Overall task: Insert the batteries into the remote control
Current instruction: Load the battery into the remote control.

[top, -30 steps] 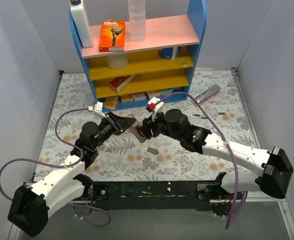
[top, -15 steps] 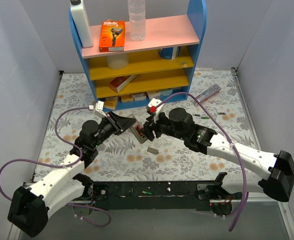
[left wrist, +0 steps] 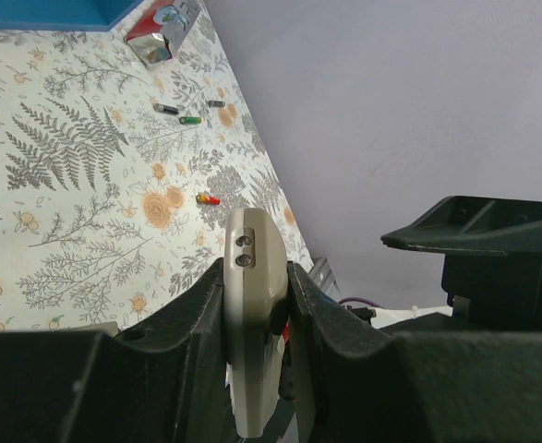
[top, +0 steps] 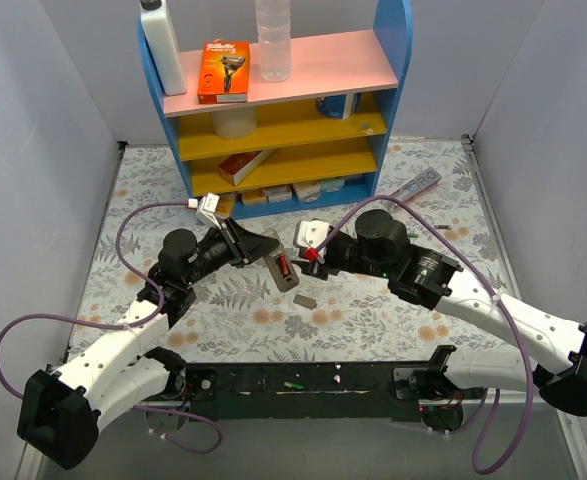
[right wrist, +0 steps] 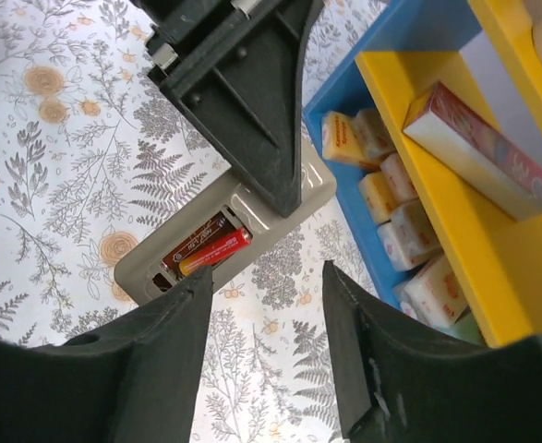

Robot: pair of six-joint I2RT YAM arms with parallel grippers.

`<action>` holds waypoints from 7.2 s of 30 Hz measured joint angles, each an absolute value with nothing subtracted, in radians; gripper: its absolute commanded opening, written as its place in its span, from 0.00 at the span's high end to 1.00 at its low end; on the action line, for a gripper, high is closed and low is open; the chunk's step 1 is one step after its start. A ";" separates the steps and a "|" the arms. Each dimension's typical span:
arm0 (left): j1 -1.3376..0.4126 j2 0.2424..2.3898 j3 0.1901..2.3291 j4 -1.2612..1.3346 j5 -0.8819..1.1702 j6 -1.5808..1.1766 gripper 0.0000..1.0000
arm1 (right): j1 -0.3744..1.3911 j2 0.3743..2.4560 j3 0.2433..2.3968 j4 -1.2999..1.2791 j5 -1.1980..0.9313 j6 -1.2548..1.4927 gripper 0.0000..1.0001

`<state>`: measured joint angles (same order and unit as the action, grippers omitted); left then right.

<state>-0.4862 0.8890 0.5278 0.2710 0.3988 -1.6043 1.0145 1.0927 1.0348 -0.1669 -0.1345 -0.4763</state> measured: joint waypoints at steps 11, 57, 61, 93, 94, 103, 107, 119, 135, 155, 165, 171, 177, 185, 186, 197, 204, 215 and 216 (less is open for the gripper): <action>-0.486 0.912 0.571 0.253 0.492 -1.574 1.00 | 1.014 1.127 1.094 -0.241 -0.263 -0.558 0.56; -0.478 0.931 0.587 0.236 0.540 -1.554 1.00 | 1.014 1.269 1.185 -0.368 -0.294 -0.686 0.70; -0.477 0.942 0.587 0.241 0.547 -1.552 1.00 | 1.015 1.276 1.190 -0.379 -0.289 -0.704 0.71; -0.468 0.958 0.596 0.222 0.562 -1.536 1.00 | 1.033 1.304 1.216 -0.408 -0.245 -0.733 0.43; -0.469 0.954 0.596 0.216 0.561 -1.538 1.00 | 1.033 1.304 1.216 -0.405 -0.244 -0.726 0.41; -0.468 0.921 0.596 0.208 0.521 -1.545 1.00 | 1.034 1.272 1.208 -0.357 -0.228 -0.627 0.42; -0.468 0.920 0.596 0.193 0.520 -1.548 1.00 | 1.034 1.237 1.195 -0.311 -0.228 -0.597 0.48; -0.468 0.917 0.596 0.187 0.520 -1.552 1.00 | 1.034 1.240 1.179 -0.282 -0.248 -0.580 0.58; -0.468 0.916 0.596 0.187 0.520 -1.552 1.00 | 1.042 1.263 1.179 -0.293 -0.241 -0.597 0.53; -0.459 0.913 0.596 0.186 0.512 -1.560 1.00 | 1.085 1.288 1.178 -0.315 -0.130 -0.660 0.54; -0.447 0.911 0.596 0.179 0.506 -1.563 1.00 | 1.102 1.287 1.163 -0.311 -0.099 -0.689 0.56; -0.446 0.911 0.596 0.179 0.505 -1.566 1.00 | 1.112 1.287 1.155 -0.305 -0.077 -0.702 0.50; -0.440 0.910 0.596 0.182 0.505 -1.569 1.00 | 1.117 1.282 1.137 -0.281 -0.059 -0.712 0.50; -0.439 0.909 0.596 0.183 0.505 -1.571 1.00 | 1.122 1.278 1.133 -0.273 -0.052 -0.712 0.45; -0.439 0.908 0.596 0.187 0.505 -1.573 1.00 | 1.122 1.276 1.132 -0.272 -0.052 -0.712 0.45; -0.435 0.900 0.596 0.203 0.515 -1.591 1.00 | 1.122 1.261 1.132 -0.261 -0.051 -0.707 0.41; -0.435 0.897 0.596 0.207 0.520 -1.594 1.00 | 1.122 1.256 1.132 -0.258 -0.051 -0.703 0.43; -0.435 0.896 0.596 0.209 0.521 -1.594 1.00 | 1.122 1.255 1.132 -0.259 -0.055 -0.703 0.41; -0.435 0.896 0.596 0.209 0.521 -1.594 1.00 | 1.122 1.255 1.132 -0.259 -0.056 -0.703 0.41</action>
<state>-0.4347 0.8955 0.5957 0.2089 0.5213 -1.5936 1.1221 1.2552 1.1320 -0.2592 -0.0555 -0.7029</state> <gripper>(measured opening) 0.249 0.579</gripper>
